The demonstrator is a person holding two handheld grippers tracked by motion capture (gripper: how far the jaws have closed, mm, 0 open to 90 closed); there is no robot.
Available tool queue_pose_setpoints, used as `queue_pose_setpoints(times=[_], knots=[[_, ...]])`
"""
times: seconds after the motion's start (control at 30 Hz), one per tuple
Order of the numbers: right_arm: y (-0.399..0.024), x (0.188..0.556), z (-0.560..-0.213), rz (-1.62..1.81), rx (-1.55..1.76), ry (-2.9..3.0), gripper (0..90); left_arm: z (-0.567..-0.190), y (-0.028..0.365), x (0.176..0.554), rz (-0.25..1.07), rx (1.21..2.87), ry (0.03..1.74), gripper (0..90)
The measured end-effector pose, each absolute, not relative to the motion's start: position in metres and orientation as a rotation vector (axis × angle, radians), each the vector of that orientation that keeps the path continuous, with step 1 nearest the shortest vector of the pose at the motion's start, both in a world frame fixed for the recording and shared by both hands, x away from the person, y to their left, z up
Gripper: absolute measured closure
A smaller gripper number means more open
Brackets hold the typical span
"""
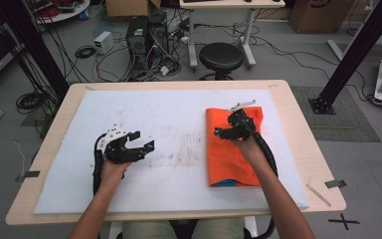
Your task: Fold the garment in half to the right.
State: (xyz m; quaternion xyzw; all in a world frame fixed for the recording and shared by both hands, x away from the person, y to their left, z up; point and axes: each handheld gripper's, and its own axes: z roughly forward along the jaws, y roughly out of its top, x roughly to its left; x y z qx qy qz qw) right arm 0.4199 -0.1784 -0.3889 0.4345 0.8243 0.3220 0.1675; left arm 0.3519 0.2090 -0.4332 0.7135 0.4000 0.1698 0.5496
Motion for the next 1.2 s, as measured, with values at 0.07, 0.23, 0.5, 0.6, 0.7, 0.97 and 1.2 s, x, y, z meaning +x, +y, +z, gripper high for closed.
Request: queue_pose_setpoints(times=[0.07, 0.23, 0.5, 0.6, 0.7, 0.97, 1.2], knots=[[-0.174, 0.434, -0.394, 0.886, 1.286, 2.329, 35.6, -0.433, 0.209, 0.352, 0.402, 1.689, 0.944, 23.6], [-0.158, 0.455, -0.416, 0.818, 1.368, 2.309, 35.6, -0.433, 0.21, 0.352, 0.402, 1.686, 0.947, 23.6], [-0.142, 0.464, -0.43, 0.837, 1.388, 2.349, 36.0, -0.433, 0.209, 0.351, 0.405, 1.689, 0.942, 23.6], [-0.156, 0.466, -0.416, 0.953, 1.414, 2.261, 38.8, -0.433, 0.208, 0.351, 0.402, 1.69, 0.943, 23.6], [-0.165, 0.471, -0.41, 0.911, 1.443, 2.185, 51.7, -0.433, 0.207, 0.351, 0.399, 1.693, 0.938, 23.6], [-0.152, 0.496, -0.43, 0.818, 1.499, 2.223, 55.4, -0.434, 0.205, 0.352, 0.395, 1.698, 0.938, 23.6], [-0.144, 0.504, -0.435, 0.895, 1.501, 2.268, 52.7, -0.435, 0.207, 0.353, 0.393, 1.698, 0.941, 23.6]])
